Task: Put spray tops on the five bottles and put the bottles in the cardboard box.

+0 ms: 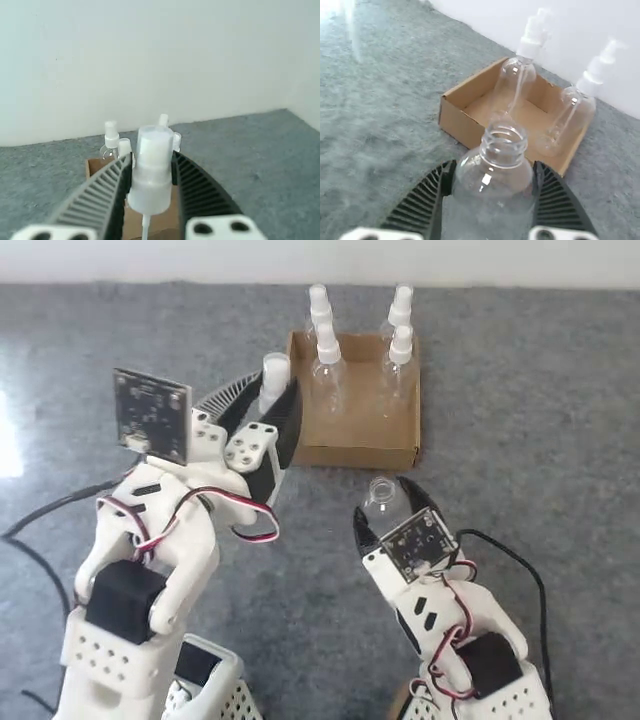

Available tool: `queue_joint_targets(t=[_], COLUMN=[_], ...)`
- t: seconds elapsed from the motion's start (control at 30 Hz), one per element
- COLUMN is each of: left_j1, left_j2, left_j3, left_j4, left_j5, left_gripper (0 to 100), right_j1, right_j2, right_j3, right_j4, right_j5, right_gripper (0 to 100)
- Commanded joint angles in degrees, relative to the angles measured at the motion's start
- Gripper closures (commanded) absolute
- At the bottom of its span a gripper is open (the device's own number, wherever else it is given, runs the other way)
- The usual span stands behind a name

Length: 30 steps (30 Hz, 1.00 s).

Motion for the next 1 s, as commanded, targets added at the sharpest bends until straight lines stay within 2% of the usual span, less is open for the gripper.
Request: queue_joint_targets(t=[0.0, 0.37, 0.57, 0.8, 0.97], left_j1=[-0.3, 0.2, 0.2, 0.3, 5.2], left_j2=[-1.6, -1.7, -1.7, -1.7, -1.7], left_j3=[-1.8, -1.9, -2.0, -4.3, -3.6], left_j4=[-3.3, -5.7, -5.7, -5.5, -5.4], left_j5=[5.2, 10.3, 13.1, 16.8, 16.8], left_gripper=[95, 95, 95, 95, 95], right_j1=[-0.9, -1.2, -4.7, -4.9, -4.9], right_j2=[-1.1, -1.1, -1.1, -1.1, -1.1], right_j3=[-0.6, -0.5, 0.8, 4.9, 5.4], right_j4=[-1.4, -1.5, -1.8, -8.4, -9.5], right_j5=[-0.4, -0.5, -0.5, -0.4, -0.4], right_gripper=[85.3, 85.3, 85.3, 85.3, 85.3])
